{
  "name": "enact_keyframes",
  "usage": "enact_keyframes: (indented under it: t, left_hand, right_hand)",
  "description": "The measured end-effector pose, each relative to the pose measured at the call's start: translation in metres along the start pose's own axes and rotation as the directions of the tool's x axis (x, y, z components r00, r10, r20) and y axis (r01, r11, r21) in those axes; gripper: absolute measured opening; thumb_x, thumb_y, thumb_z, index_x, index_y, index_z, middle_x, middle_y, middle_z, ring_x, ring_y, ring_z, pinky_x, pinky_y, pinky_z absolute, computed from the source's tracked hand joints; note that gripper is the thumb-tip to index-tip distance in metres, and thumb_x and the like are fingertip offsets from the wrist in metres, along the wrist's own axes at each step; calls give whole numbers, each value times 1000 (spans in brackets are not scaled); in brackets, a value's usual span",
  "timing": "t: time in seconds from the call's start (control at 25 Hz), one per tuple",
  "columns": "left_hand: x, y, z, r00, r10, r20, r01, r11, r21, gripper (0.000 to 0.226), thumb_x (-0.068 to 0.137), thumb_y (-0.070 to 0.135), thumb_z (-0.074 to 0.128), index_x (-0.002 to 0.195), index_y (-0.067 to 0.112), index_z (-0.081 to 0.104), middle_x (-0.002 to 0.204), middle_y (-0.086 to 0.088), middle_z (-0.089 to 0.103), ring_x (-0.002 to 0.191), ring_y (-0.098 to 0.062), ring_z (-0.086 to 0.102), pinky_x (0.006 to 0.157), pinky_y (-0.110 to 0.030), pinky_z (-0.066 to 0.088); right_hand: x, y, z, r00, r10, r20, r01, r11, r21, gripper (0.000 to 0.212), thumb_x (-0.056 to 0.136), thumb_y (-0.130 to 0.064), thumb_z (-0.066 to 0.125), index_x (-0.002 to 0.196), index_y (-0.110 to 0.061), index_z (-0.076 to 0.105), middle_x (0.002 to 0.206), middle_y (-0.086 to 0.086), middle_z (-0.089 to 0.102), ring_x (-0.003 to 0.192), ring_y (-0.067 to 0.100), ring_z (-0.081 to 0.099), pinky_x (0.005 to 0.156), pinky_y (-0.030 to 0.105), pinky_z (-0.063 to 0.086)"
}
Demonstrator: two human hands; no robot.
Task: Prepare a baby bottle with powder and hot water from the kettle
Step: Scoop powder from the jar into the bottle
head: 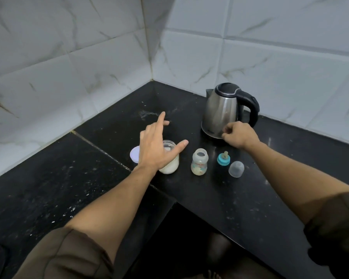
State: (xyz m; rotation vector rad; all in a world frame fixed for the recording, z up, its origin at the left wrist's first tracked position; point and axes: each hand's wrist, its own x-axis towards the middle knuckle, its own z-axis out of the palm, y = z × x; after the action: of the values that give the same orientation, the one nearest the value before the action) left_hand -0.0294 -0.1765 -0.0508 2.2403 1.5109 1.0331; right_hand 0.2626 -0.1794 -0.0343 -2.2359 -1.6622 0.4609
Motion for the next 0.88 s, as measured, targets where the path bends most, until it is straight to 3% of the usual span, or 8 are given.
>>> enact_keyframes:
  t: [0.12, 0.24, 0.52, 0.88]
  left_hand:
    - [5, 22, 17, 990, 121, 78, -125, 991, 49, 112, 75, 82, 60, 162, 19, 26, 135, 15, 60, 125, -13, 52, 109, -38, 32]
    - [-1, 35, 34, 961, 125, 245, -169, 971, 168, 121, 69, 88, 62, 164, 25, 19, 130, 22, 63, 121, -9, 52, 108, -37, 32]
    - [-8, 34, 54, 916, 5, 402, -172, 908, 381, 136, 63, 93, 59, 165, 21, 6, 128, 21, 67, 130, -11, 52, 109, -43, 21]
    - [-11, 34, 59, 913, -55, 405, -119, 911, 394, 130, 70, 86, 64, 165, 19, 5, 126, 25, 69, 137, -8, 48, 117, -49, 15]
  right_hand:
    - [-4, 18, 7, 983, -57, 174, 69, 995, -66, 47, 89, -27, 73, 135, -17, 67, 130, 5, 70, 120, 26, 65, 102, 38, 52]
    - [-6, 28, 16, 948, -100, 301, 172, 960, -223, 63, 88, -32, 73, 147, -18, 56, 139, 5, 61, 124, 25, 60, 100, 36, 51]
    - [-4, 39, 38, 939, -115, 324, 248, 880, -405, 52, 88, -38, 74, 136, -25, 60, 126, 2, 60, 115, 27, 61, 87, 40, 55]
    - [-9, 42, 53, 940, -129, 317, 257, 878, -403, 46, 91, -29, 72, 136, -28, 61, 130, 2, 59, 115, 27, 62, 87, 39, 56]
